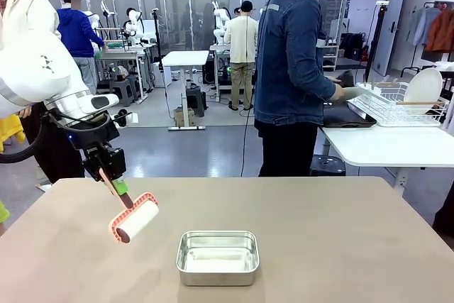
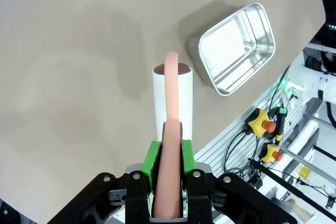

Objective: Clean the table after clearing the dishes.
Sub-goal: When the right (or left) Handle tray is removed, use the right hand (or left hand) to clean the right (or left) side of the table with the Lint Roller, then place the Lint Roller back on top of the Airtight Container.

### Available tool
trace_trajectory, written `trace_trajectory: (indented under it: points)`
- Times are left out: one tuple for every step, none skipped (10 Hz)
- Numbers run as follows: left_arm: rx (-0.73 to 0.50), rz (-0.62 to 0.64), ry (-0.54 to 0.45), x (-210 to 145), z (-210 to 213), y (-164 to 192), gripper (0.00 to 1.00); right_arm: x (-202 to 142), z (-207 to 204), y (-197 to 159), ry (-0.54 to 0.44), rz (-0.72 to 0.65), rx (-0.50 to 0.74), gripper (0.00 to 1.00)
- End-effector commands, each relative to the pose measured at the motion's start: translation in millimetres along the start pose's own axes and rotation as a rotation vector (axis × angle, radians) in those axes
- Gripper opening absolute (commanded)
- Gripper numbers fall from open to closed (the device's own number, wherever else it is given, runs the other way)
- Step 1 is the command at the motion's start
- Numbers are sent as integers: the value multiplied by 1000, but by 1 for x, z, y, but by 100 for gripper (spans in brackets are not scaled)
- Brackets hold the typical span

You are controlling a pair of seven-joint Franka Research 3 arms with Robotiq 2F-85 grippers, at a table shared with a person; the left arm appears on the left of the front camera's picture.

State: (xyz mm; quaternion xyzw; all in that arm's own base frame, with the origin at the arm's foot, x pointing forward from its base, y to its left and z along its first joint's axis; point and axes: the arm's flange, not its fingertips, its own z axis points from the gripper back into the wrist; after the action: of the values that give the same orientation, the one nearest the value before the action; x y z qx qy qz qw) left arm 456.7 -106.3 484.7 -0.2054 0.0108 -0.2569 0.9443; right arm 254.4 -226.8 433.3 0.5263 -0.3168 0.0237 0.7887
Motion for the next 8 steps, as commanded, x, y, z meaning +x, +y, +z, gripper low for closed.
trace_trajectory:
  points:
    - [-8,1,-28,-5,0,-4,22,-2,1,1,0,13,11,100]
    - [-8,1,-28,-5,0,-4,22,-2,1,1,0,13,11,100]
    - [-8,1,-28,-5,0,-4,22,-2,1,1,0,13,11,100]
    - [-8,1,-28,-5,0,-4,22,-2,1,1,0,13,11,100]
    - [0,-1,0,0,0,-1,22,-2,1,1,0,13,11,100]
    - [111,-187,85,24,17,-38,22,-2,1,1,0,13,11,100]
    - [167,-348,185,50,26,-76,22,-2,1,1,0,13,11,100]
    - [212,-554,273,77,26,-118,22,-2,1,1,0,13,11,100]
